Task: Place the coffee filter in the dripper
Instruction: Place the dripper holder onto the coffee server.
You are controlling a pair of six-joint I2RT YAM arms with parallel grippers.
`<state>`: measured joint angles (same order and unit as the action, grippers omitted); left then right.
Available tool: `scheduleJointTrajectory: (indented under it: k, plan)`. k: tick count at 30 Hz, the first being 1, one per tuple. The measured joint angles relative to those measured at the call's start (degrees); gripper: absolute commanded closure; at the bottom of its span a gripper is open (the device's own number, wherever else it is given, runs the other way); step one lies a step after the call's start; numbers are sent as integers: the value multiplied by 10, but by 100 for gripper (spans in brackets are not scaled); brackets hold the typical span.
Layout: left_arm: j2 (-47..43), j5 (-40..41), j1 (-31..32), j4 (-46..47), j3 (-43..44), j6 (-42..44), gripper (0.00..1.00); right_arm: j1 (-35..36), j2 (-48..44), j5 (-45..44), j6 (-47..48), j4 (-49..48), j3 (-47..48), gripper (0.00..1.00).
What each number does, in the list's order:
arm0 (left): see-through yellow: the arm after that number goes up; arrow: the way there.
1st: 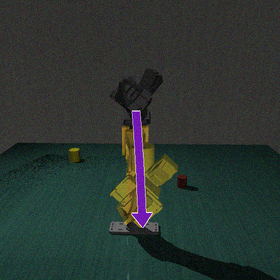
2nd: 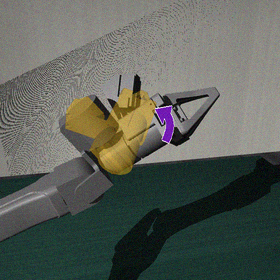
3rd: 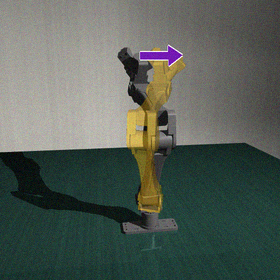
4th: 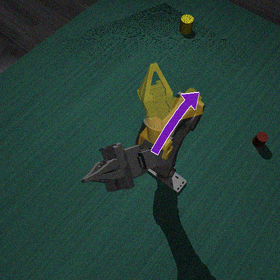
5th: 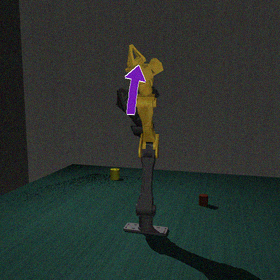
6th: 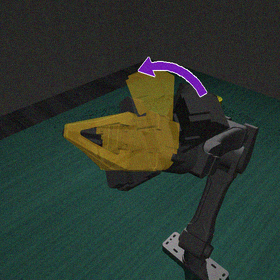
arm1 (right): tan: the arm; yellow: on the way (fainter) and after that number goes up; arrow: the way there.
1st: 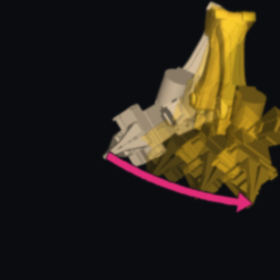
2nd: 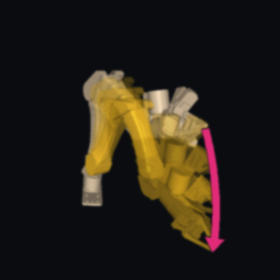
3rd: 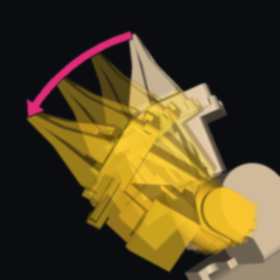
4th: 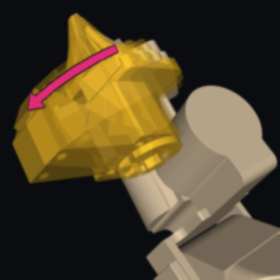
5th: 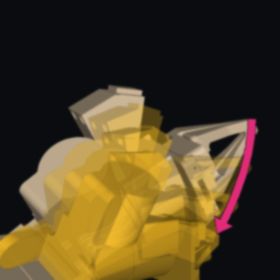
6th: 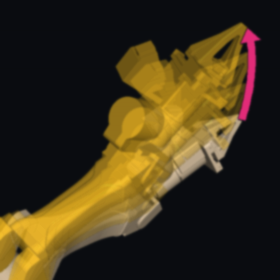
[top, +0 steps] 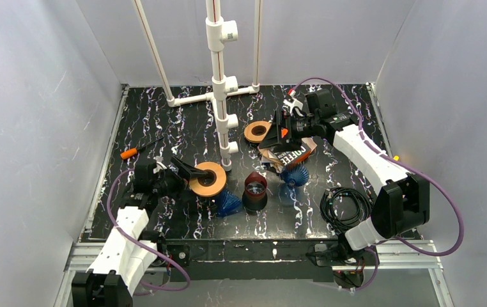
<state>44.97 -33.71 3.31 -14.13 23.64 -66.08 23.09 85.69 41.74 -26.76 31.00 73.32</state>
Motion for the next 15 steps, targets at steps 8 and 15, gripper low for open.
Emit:
scheduleJointTrajectory:
  k: [8,15]
  plan:
    - [23,7,2,35,0,-7,9,-2,1,0,0,-2,0,2]
    - [53,9,4,70,5,-12,10,-2,11,0,0,-11,0,2]
